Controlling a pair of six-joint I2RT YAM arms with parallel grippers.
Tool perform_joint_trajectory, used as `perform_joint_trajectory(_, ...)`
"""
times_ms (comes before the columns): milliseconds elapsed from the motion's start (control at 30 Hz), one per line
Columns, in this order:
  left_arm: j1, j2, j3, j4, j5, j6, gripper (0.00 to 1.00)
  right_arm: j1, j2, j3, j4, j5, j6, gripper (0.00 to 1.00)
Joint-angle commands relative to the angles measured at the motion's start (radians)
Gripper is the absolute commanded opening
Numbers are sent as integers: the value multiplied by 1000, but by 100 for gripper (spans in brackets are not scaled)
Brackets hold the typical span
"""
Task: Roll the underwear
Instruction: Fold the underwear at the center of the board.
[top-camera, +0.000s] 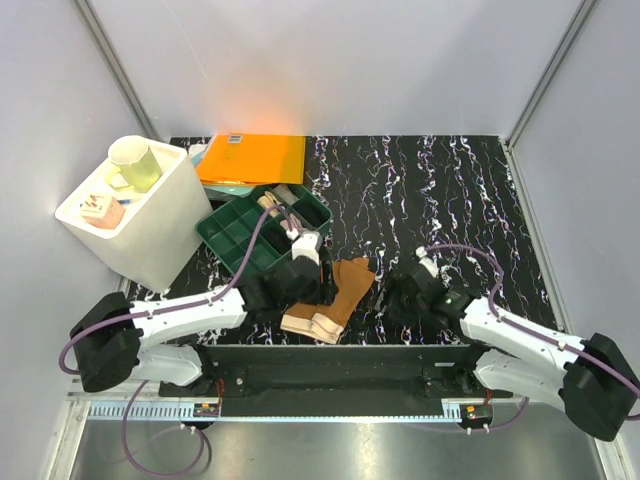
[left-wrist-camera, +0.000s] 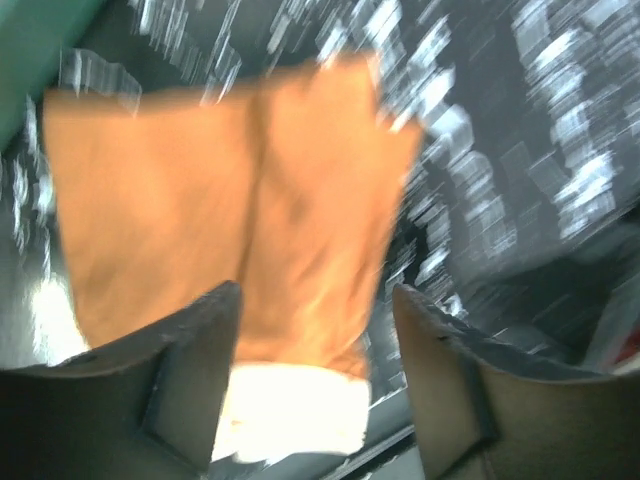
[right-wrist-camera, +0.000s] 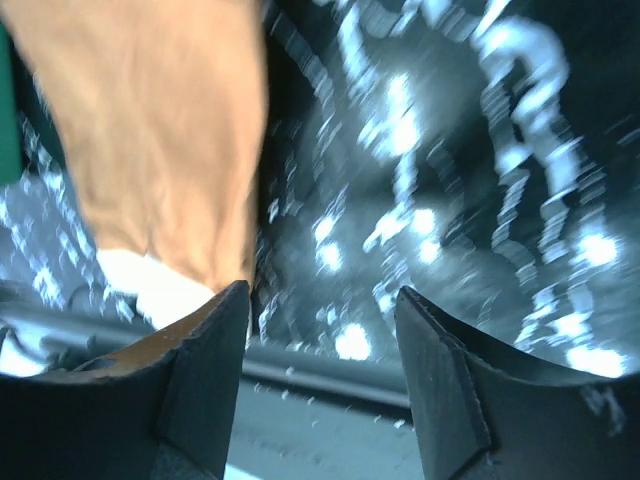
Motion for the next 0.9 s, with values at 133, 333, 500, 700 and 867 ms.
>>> perform_joint_trajectory(133,-64,-77,-180,54,33,-176,49,-177,128,147,35,-31,-267,65)
perform_joint_trajectory(333,-97,-74,-240,71,39,-254,42,-222,296,163,188,-76,-306,61)
perform_joint_trajectory(500,-111,-65,-262,82,37,-270,42,-235,359,161,265,-108,-342,59)
perform_joint_trajectory(700,-116,-28,-294,85,53,-302,34,-249,407,167,351,-105,-393,50)
perform_joint_trajectory(867,-122,-8,-312,83,48,-319,23,-254,458,202,383,-129,-448,36)
